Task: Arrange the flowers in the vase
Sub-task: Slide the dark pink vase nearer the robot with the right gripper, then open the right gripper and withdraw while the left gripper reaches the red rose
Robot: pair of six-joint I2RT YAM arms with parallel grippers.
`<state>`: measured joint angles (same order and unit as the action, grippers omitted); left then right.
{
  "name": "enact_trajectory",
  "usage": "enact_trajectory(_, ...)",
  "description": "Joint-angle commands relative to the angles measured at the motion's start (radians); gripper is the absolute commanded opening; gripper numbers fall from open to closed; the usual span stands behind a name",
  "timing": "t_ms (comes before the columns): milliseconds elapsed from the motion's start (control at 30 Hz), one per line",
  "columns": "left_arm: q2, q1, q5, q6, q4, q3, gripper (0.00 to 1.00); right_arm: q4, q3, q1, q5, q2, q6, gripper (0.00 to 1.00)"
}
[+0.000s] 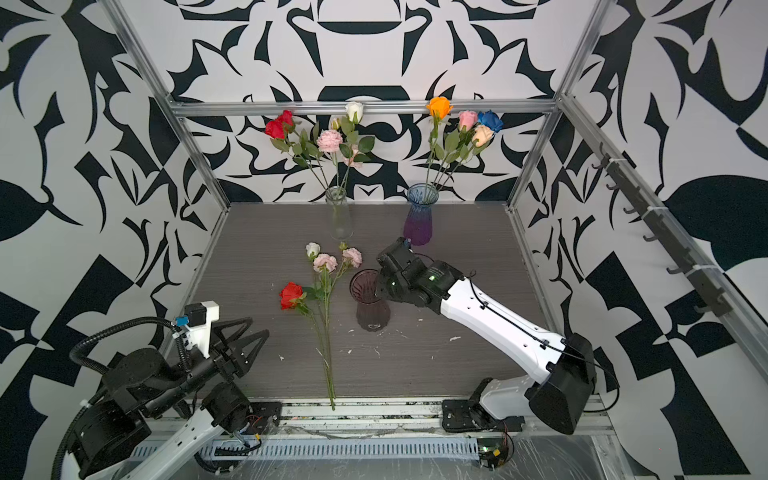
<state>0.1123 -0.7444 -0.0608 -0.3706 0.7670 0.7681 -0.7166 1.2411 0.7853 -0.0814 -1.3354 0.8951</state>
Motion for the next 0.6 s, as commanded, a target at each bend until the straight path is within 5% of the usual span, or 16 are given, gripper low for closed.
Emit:
enact_trajectory(0,0.009,0.004,-0.003,-0.010,0.008,0.001,0.71,0.047,0.009,-0.015,-0.013,0.047,-0.013,0.39)
enact_trajectory(300,0.070,0.003,-0.003,-0.048,-0.018,-0.012,0.65,-0.043,0.101,-0.079,-0.064,0.143,-0.139,0.44)
enact_trajectory(567,0.206,0.003,0.053,-0.313,-0.251,-0.255,0.53,-0.110,-0.120,-0.219,-0.024,0.386,-0.160,0.44)
